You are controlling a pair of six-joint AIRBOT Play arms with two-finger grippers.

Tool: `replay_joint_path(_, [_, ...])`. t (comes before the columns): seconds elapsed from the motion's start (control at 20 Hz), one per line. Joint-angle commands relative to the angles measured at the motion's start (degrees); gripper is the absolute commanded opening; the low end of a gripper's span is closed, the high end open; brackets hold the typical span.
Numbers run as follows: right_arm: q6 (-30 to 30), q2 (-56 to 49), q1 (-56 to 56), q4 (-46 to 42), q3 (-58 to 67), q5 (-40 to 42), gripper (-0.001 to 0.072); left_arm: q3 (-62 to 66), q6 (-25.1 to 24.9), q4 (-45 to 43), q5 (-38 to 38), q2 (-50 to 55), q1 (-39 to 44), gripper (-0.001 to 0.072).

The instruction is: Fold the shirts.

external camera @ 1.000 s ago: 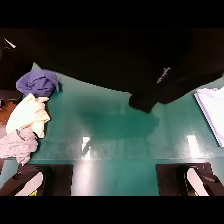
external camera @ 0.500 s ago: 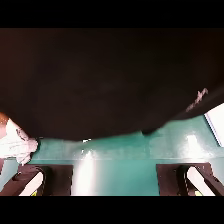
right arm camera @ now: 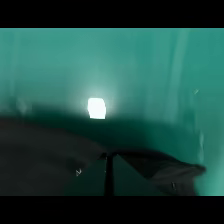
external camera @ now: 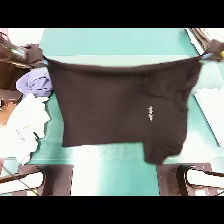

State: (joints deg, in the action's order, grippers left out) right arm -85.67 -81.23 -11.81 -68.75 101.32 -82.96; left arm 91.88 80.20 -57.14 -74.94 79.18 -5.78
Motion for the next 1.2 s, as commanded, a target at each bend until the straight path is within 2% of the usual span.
replay_joint_path(0.0, [-1.5,-10.1,7.0,-10.0,-2.3,10.4,0.0014,-1.4,-2.5,0.5,9.8,9.9,0.0,0.0024])
replay_joint_path(0.2, [-3.5,-15.3,8.2,-10.9,-2.3,24.5,0.0015,-1.4,-3.6,0.5,26.1,12.9,0.0,0.0024])
replay_joint_path(0.35, [-3.5,-15.7,8.1,-12.4,-2.3,30.5,0.0014,-1.4,-6.3,0.5,33.1,13.3,0.0,0.0024])
replay_joint_path(0.5, [-2.6,-15.6,8.2,-15.8,-2.3,28.3,0.0014,-1.4,-9.4,-1.3,31.6,13.7,0.0,0.0024])
replay_joint_path(0.6, [-0.2,-15.6,8.4,-17.0,-2.3,23.9,0.0014,-1.5,-11.1,-4.2,27.2,13.9,0.0,0.0024])
replay_joint_path(0.75, [0.2,-14.6,9.3,-20.2,-5.9,19.9,0.0014,-3.5,-11.7,-8.5,22.3,13.9,0.0,0.0024])
replay_joint_path(1.15, [0.0,-10.3,11.4,-20.8,-21.4,22.4,0.0019,-14.8,-13.1,-9.5,23.0,13.9,0.0,0.0024])
